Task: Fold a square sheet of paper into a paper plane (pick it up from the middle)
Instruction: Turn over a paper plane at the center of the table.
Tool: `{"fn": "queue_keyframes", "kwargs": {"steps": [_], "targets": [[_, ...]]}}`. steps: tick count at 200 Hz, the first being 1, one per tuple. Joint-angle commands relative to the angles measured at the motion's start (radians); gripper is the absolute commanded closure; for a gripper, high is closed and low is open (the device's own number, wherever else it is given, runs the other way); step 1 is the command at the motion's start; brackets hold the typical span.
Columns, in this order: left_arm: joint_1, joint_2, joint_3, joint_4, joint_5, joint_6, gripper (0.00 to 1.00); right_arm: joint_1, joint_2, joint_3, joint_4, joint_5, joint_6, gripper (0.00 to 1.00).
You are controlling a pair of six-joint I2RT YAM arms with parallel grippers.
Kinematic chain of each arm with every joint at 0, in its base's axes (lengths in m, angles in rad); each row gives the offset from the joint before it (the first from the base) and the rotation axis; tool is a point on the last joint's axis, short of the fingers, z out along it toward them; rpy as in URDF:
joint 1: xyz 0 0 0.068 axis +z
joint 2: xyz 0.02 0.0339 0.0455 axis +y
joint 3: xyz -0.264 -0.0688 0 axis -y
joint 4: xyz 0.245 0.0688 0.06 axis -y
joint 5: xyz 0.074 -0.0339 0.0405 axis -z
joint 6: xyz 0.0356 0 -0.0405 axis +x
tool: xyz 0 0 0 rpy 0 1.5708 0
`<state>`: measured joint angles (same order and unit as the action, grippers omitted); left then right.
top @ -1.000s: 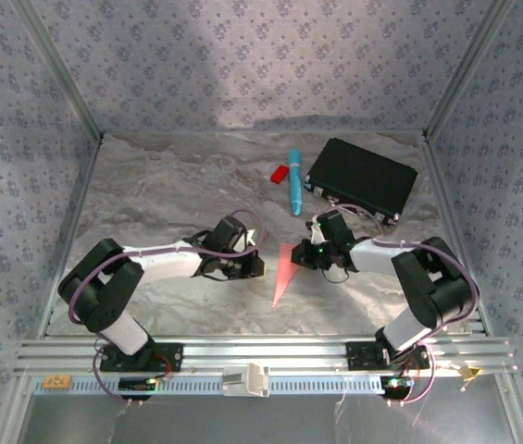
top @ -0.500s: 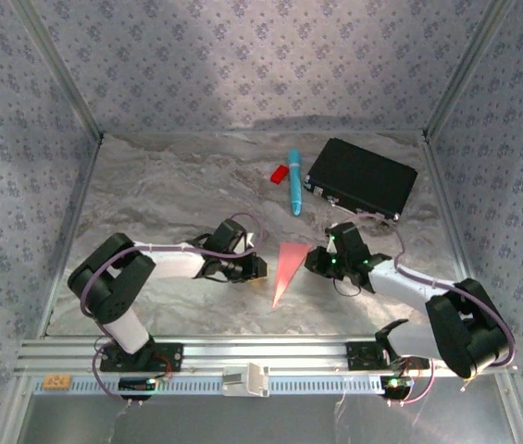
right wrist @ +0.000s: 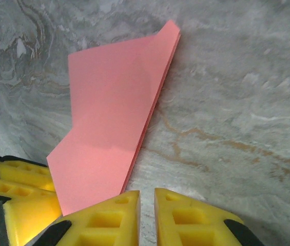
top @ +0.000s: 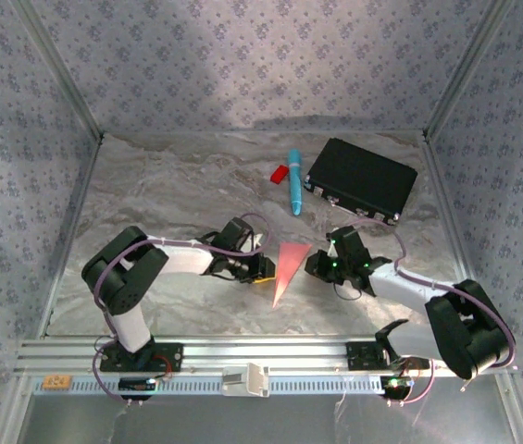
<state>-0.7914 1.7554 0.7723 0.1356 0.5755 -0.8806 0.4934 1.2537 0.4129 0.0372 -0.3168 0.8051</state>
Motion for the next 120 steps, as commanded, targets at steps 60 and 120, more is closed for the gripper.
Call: {"fn": "queue_keyframes", "kwargs": {"steps": [60, 120], "targets": [[-0.035, 0.053, 0.051, -0.022, 0.031, 0.022, 0.78, 0.042, 0.061, 0.009, 0.047, -0.076, -0.002, 0.85], [-0.035, 0.034, 0.054, -0.084, -0.012, 0.041, 0.83, 0.071, 0.089, 0.008, 0.062, -0.097, -0.003, 0.86]]}}
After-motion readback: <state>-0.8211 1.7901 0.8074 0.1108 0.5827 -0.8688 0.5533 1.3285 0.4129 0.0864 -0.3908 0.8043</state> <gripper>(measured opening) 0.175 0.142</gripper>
